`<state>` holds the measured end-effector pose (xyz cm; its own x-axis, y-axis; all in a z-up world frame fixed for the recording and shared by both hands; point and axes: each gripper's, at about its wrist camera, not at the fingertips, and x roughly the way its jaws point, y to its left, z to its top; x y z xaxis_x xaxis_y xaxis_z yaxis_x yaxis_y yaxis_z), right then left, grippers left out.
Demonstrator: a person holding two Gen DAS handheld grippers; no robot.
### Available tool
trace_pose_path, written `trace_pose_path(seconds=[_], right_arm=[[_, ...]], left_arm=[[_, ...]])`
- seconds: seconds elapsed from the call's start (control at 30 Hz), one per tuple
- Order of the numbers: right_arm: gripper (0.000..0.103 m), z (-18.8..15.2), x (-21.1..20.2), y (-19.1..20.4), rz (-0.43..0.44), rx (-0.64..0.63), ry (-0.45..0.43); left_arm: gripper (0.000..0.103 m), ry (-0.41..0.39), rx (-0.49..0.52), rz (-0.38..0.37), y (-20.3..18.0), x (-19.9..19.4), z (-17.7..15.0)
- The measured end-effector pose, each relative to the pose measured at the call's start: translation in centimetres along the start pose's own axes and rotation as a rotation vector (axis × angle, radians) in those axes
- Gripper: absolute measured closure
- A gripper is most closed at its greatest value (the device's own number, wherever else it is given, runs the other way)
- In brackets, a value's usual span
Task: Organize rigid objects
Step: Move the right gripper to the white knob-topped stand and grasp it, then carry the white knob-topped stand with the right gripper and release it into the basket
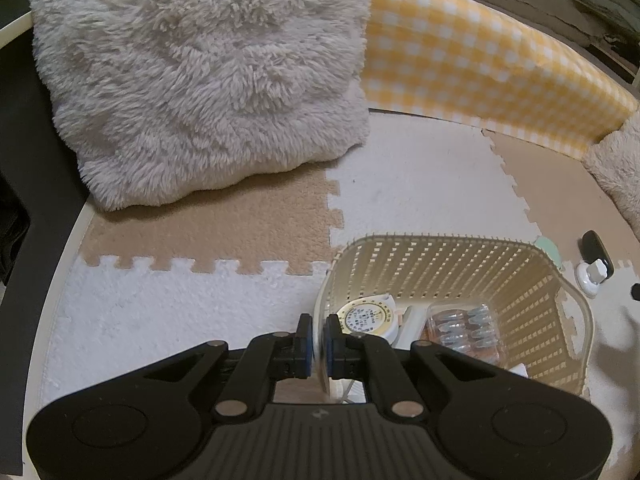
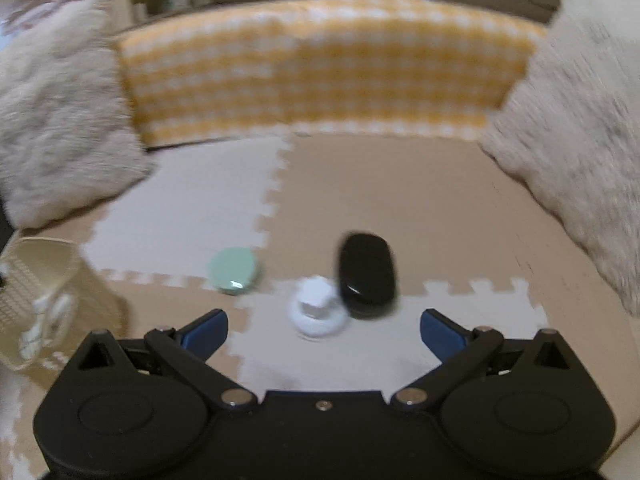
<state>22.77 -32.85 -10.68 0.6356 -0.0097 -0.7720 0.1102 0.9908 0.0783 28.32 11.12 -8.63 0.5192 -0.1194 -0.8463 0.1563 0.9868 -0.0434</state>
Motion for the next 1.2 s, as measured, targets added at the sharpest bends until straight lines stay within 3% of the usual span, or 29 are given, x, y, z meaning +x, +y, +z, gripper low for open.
trace_pose_path(seconds=[0.17, 0.23, 0.33, 0.6, 0.7, 0.83, 1.2], right_arm=[[0.001, -0.4, 2.5, 0.0, -0.042, -0.036, 0.03], [0.015, -0.4, 3.0, 0.6, -0.027, -0.077, 0.029], [0.026, -0.3, 3.3, 1.5, 0.02, -0.123, 0.019], [0.049, 0.1, 4.3, 2.8, 0.048, -0.15, 0.006], [0.051, 0.3, 4.7, 2.9, 0.035, -0.142, 0.002], [0.062, 0.4, 5.1, 2.8, 0.01, -0.14, -0.016], [0.073, 0.5, 5.1, 3.3, -0.008, -0.179, -0.014]], left_arm=[[0.095, 0.0, 0.006, 0.003, -0.1, 0.0, 0.0], [0.095, 0.0, 0.005, 0.003, -0.1, 0.0, 0.0], [0.095, 0.0, 0.007, 0.003, -0.1, 0.0, 0.0], [0.095, 0.0, 0.013, 0.005, -0.2, 0.0, 0.1], [0.095, 0.0, 0.013, 0.005, -0.2, 0.0, 0.1], [0.095, 0.0, 0.013, 0.006, -0.2, 0.0, 0.0], [0.095, 0.0, 0.012, 0.005, -0.2, 0.0, 0.0]])
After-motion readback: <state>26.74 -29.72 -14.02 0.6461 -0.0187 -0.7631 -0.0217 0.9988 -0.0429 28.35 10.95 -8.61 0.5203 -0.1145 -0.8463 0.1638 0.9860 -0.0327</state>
